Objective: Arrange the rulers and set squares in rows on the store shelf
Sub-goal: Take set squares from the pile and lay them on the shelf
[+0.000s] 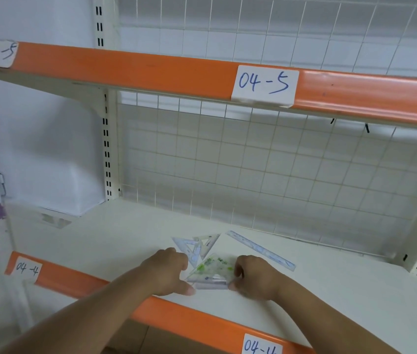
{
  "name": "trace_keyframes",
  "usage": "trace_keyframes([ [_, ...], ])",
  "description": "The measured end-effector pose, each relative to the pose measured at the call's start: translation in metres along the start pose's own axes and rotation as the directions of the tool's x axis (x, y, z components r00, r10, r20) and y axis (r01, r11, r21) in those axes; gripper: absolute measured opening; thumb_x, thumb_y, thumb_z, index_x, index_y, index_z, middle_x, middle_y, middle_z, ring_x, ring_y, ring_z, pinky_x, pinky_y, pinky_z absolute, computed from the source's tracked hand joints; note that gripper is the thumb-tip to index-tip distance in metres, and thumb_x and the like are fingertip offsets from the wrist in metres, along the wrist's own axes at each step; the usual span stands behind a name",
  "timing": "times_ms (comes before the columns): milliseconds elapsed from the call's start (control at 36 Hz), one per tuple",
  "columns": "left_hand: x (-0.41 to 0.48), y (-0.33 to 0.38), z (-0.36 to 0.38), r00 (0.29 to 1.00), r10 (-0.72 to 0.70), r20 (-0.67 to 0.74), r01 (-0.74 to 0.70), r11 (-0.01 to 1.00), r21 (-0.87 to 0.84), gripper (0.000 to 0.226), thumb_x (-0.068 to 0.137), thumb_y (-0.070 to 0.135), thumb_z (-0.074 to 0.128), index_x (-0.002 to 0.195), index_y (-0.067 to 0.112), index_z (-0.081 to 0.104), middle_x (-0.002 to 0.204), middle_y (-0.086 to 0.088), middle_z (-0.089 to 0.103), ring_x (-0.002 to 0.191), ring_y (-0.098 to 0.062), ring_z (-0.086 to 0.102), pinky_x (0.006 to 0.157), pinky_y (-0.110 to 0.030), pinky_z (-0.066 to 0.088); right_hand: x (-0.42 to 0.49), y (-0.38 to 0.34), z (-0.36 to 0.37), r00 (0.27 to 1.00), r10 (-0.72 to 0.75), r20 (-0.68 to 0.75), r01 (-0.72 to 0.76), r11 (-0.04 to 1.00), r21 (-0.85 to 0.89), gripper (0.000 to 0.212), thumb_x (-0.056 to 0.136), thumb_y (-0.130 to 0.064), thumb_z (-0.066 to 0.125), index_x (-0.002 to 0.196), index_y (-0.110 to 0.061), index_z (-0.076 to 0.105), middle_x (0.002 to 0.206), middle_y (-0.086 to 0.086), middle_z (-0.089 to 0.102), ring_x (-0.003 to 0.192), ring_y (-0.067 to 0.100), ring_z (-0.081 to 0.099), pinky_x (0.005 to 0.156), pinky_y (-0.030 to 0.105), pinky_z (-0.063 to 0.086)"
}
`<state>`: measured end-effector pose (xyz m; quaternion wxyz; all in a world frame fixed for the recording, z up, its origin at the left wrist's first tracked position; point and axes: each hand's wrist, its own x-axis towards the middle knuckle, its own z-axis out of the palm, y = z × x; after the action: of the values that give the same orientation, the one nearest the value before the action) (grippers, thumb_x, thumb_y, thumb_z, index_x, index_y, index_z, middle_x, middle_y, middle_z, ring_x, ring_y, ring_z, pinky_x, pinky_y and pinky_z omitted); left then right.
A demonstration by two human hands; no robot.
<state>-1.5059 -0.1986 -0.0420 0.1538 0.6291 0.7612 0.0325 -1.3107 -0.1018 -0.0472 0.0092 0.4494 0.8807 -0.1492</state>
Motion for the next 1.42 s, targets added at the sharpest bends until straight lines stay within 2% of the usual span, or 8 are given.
trace_keyframes([
  [222,0.002,0.002,0.000,1.000,0.018,0.002,-0.018,1.000,-0.007,0.059,0.081,0.049,0.069,0.130,0.023,0.047,0.128,0.001,0.045,0.117,-0.017,0.046,0.092,-0.028,0.041,0.001,-0.003,0.001,1.000,0.000,-0.014,0.003,0.978,0.210,0.013,0.084,-0.010,0.054,0.087,-0.022,0.050,0.086,-0.010,0.049,0.078,0.010,0.048,0.058,0.011,0.036],
  [417,0.007,0.004,0.005,0.999,0.008,-0.052,-0.011,0.998,-0.068,0.055,0.084,0.040,0.069,0.131,0.023,0.046,0.127,0.001,0.052,0.113,-0.017,0.052,0.085,-0.025,0.040,-0.006,-0.009,-0.002,0.996,0.074,0.044,-0.086,0.798,0.596,0.030,0.086,0.007,0.047,0.074,-0.019,0.057,0.073,-0.002,0.053,0.059,0.008,0.044,0.046,0.012,0.036],
  [611,0.008,0.002,0.005,0.996,0.008,-0.088,-0.015,0.997,-0.078,0.057,0.084,0.039,0.069,0.135,0.024,0.048,0.131,0.001,0.052,0.117,-0.016,0.051,0.092,-0.026,0.042,-0.003,-0.015,-0.003,0.990,0.107,0.096,-0.142,0.651,0.746,0.027,0.089,0.007,0.049,0.073,-0.013,0.058,0.054,0.000,0.050,0.042,0.011,0.034,0.041,0.021,0.025],
  [722,0.007,-0.003,0.003,0.998,-0.008,-0.056,0.001,0.993,-0.119,0.069,0.079,0.047,0.072,0.138,0.021,0.048,0.131,0.001,0.054,0.118,-0.016,0.053,0.097,-0.028,0.044,-0.002,-0.021,-0.002,0.993,0.110,0.051,-0.113,0.690,0.714,0.027,0.088,0.005,0.050,0.072,-0.014,0.058,0.064,0.001,0.049,0.045,0.008,0.039,0.038,0.018,0.030],
  [1083,0.006,-0.025,-0.005,0.992,-0.085,-0.096,0.081,0.996,-0.040,0.055,0.087,0.042,0.065,0.137,0.021,0.050,0.134,0.002,0.052,0.120,-0.016,0.051,0.095,-0.024,0.040,0.005,-0.031,-0.005,0.994,0.112,0.000,-0.079,0.697,0.712,0.027,0.090,0.003,0.051,0.070,-0.012,0.060,0.068,0.000,0.057,0.053,0.007,0.047,0.040,0.012,0.035],
  [1222,0.005,-0.043,-0.010,0.987,-0.124,-0.100,0.124,0.992,-0.005,0.055,0.087,0.042,0.065,0.136,0.022,0.050,0.134,0.002,0.052,0.121,-0.017,0.050,0.096,-0.026,0.040,0.018,-0.009,-0.006,0.986,0.122,-0.112,-0.081,0.944,0.320,0.031,0.089,-0.006,0.048,0.063,-0.022,0.053,0.068,-0.011,0.054,0.062,0.003,0.047,0.057,0.013,0.038],
  [1361,0.005,-0.055,-0.012,0.984,-0.158,-0.086,0.160,0.987,0.017,0.056,0.087,0.043,0.065,0.137,0.021,0.049,0.134,0.002,0.052,0.120,-0.016,0.051,0.096,-0.025,0.041,0.021,-0.005,0.001,0.988,0.118,-0.095,-0.101,0.981,0.165,0.023,0.089,-0.017,0.049,0.087,0.000,0.065,0.080,0.006,0.059,0.075,0.014,0.050,0.068,0.026,0.041],
  [1417,0.006,-0.056,-0.012,0.985,-0.158,-0.075,0.159,0.987,0.018,0.056,0.086,0.042,0.066,0.136,0.021,0.050,0.133,0.001,0.052,0.118,-0.016,0.052,0.094,-0.024,0.041,0.020,-0.011,0.004,0.994,0.093,-0.062,-0.082,0.985,0.150,0.024,0.089,-0.029,0.054,0.078,-0.008,0.061,0.077,0.000,0.057,0.071,0.012,0.050,0.065,0.025,0.041],
])
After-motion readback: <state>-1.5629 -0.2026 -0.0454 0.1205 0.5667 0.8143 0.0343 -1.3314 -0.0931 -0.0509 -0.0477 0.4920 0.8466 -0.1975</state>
